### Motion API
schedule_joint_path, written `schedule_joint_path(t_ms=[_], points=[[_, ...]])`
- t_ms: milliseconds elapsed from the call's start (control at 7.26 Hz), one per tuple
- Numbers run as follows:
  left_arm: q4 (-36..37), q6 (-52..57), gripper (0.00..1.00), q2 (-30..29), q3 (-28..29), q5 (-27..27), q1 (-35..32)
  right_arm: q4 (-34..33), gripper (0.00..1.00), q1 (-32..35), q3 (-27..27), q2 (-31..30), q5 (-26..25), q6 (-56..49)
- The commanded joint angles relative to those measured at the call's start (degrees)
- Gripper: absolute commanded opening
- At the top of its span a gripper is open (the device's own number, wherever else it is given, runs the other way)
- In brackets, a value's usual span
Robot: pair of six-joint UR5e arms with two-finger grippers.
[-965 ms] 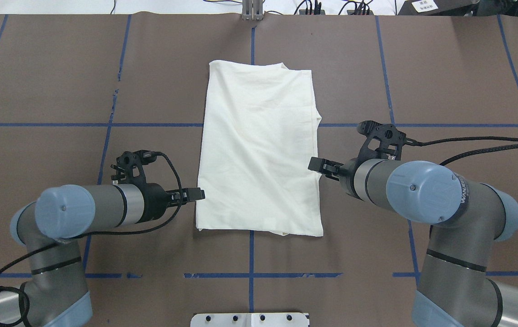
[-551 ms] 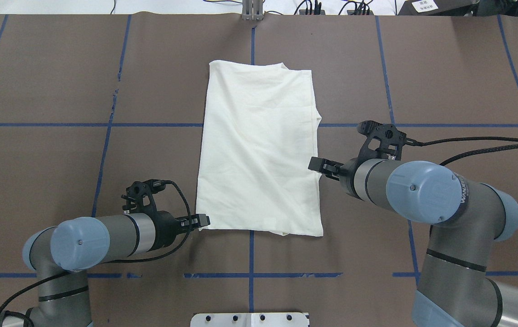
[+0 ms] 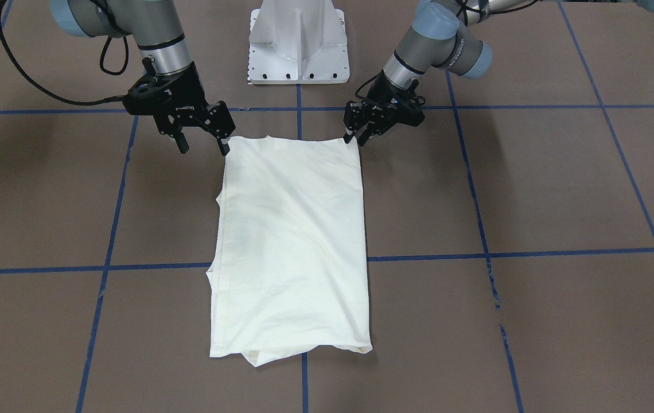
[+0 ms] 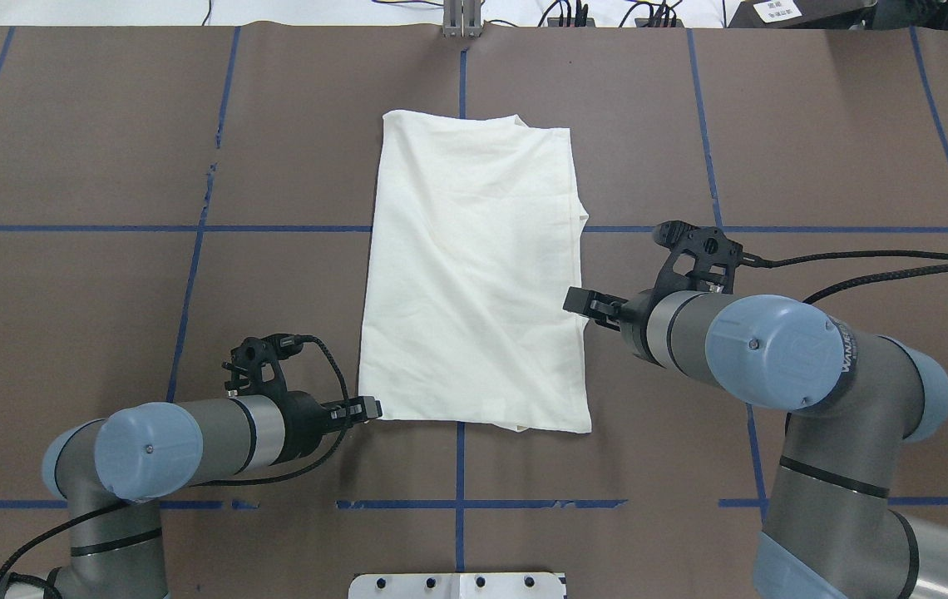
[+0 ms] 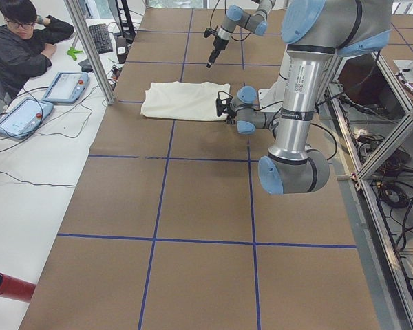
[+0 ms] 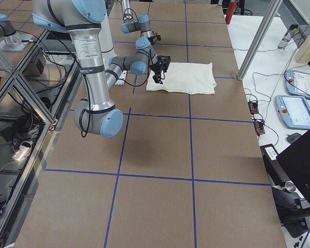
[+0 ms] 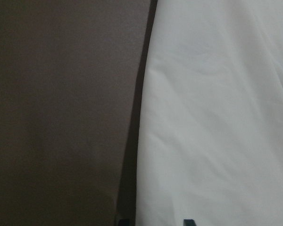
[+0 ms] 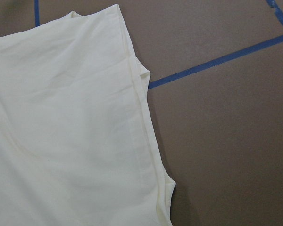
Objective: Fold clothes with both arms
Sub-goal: 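Bring both grippers to the near corners of the folded shirt, then lower the right gripper to the near corner and grasp while the left gripper holds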
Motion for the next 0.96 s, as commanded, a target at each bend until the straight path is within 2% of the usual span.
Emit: schedule_joint_path(t_ms=[0,413,689,827], points=[[-0.06,0.0,0.44,-0.68,0.84,0.0,0.06,0.0,1.0,-0.01,-0.15,0.02,-0.04,-0.02],[-0.06,-0.97,0.0,-0.69,0.76,0.09,0.06,0.0,1.0,-0.01,-0.24,-0.07,-0.04,-0.02],[-0.06,-0.97,0.0,-0.51,0.23,0.0,0.06,-0.09,0.98,-0.1,-1.81,0.02,-0.47,2.59],[-0.06,-0.97,0.0,-0.6,-0.21,0.0,-0.03,-0.43,0.94,-0.45,-3.47,0.45,-0.56,8.27]])
